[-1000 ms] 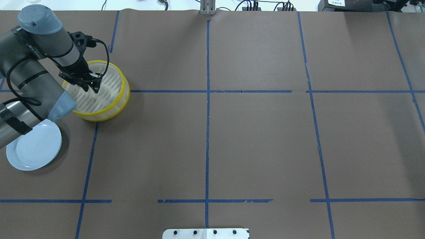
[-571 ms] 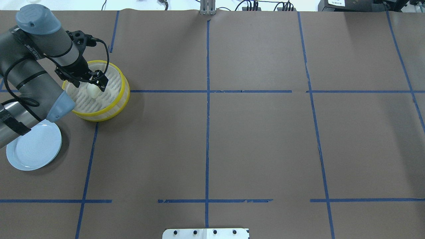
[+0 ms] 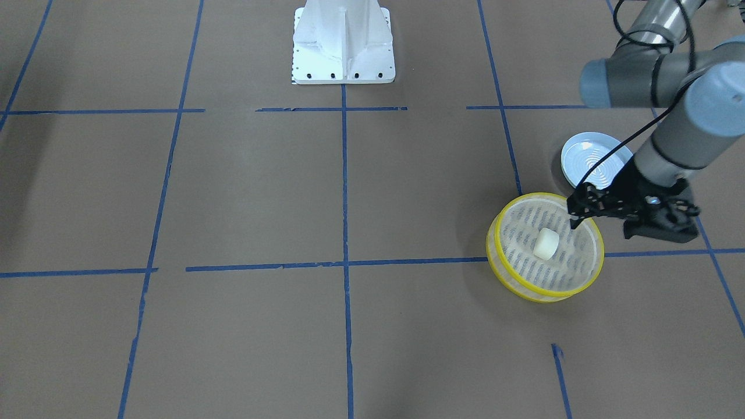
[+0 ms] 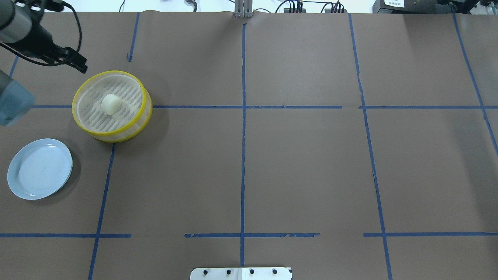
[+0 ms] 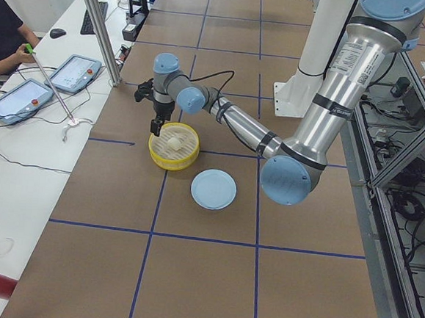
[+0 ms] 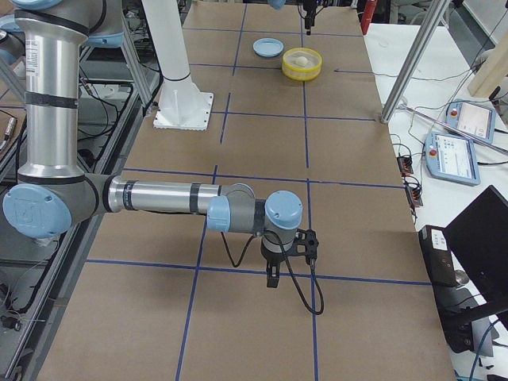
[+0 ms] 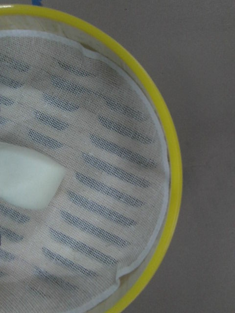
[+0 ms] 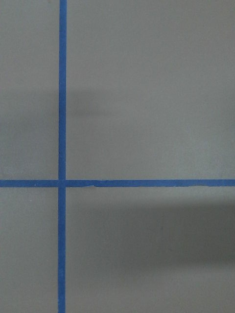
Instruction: Place bun in steamer
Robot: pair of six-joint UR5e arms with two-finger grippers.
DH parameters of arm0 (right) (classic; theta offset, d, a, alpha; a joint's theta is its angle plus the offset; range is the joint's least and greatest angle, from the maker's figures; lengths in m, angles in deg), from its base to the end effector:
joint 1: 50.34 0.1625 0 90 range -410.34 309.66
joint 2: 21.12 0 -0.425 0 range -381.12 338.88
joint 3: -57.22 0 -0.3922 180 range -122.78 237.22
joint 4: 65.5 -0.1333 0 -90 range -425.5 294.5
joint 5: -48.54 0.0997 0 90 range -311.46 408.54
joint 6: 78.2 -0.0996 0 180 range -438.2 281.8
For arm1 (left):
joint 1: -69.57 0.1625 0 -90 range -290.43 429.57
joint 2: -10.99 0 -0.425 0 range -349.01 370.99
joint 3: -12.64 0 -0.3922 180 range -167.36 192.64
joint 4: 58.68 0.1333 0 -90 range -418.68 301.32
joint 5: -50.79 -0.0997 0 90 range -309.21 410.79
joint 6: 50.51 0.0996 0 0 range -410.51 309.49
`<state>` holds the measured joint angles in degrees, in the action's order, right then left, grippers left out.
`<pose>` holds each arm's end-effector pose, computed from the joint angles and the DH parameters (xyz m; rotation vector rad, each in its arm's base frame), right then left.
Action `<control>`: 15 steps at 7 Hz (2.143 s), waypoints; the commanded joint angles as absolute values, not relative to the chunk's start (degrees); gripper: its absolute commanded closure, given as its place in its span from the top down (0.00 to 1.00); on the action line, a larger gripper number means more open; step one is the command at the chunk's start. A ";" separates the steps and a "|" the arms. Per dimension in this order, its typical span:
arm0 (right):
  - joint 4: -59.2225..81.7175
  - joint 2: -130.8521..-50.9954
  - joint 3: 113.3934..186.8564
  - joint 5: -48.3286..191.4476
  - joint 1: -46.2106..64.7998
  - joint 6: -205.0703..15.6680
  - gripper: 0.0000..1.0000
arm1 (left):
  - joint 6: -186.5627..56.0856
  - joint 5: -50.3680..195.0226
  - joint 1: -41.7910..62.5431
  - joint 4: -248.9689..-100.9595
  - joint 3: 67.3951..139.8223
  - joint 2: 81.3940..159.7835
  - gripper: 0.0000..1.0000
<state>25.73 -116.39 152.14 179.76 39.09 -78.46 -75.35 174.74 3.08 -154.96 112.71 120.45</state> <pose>0.0632 -0.4514 0.6657 -0.0316 -0.7192 0.0047 0.1729 -0.5922 0.3786 0.3185 0.7707 0.1632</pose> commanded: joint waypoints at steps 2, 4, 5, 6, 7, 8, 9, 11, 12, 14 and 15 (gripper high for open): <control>25.73 -116.39 152.14 179.76 39.13 -78.46 1.00 | -61.06 182.18 -12.47 -153.34 115.04 109.04 1.00; 25.73 -116.39 152.14 179.76 39.13 -78.46 1.00 | -46.51 182.54 -18.04 -153.87 110.83 100.43 1.00; 25.73 -116.39 152.14 179.76 39.14 -78.46 1.00 | -45.94 182.46 -18.06 -154.13 110.55 96.55 1.00; 25.73 -116.39 152.14 179.76 39.05 -78.46 1.00 | -46.55 182.28 -17.88 -153.44 109.51 96.43 1.00; 25.73 -116.39 152.14 179.76 39.05 -78.46 1.00 | -46.55 182.37 -17.88 -153.26 107.84 96.25 1.00; 25.73 -116.39 152.14 179.76 39.05 -78.46 1.00 | -46.55 182.63 -17.88 -153.26 106.08 96.16 1.00; 25.73 -116.39 152.14 179.76 39.05 -78.46 1.00 | -46.38 183.50 -17.97 -152.91 106.15 95.99 1.00; 25.73 -116.39 152.14 179.76 39.05 -78.46 1.00 | -46.20 183.51 -18.05 -150.62 106.94 96.25 1.00; 25.73 -116.39 152.14 179.76 39.05 -78.46 1.00 | -46.11 183.51 -18.14 -150.53 107.03 96.34 1.00; 25.73 -116.39 152.14 179.76 39.13 -78.46 1.00 | -46.11 183.51 -18.84 -150.35 107.91 96.16 1.00; 25.73 -116.39 152.14 179.76 39.14 -78.46 1.00 | -46.11 183.51 -19.46 -150.35 107.91 96.16 1.00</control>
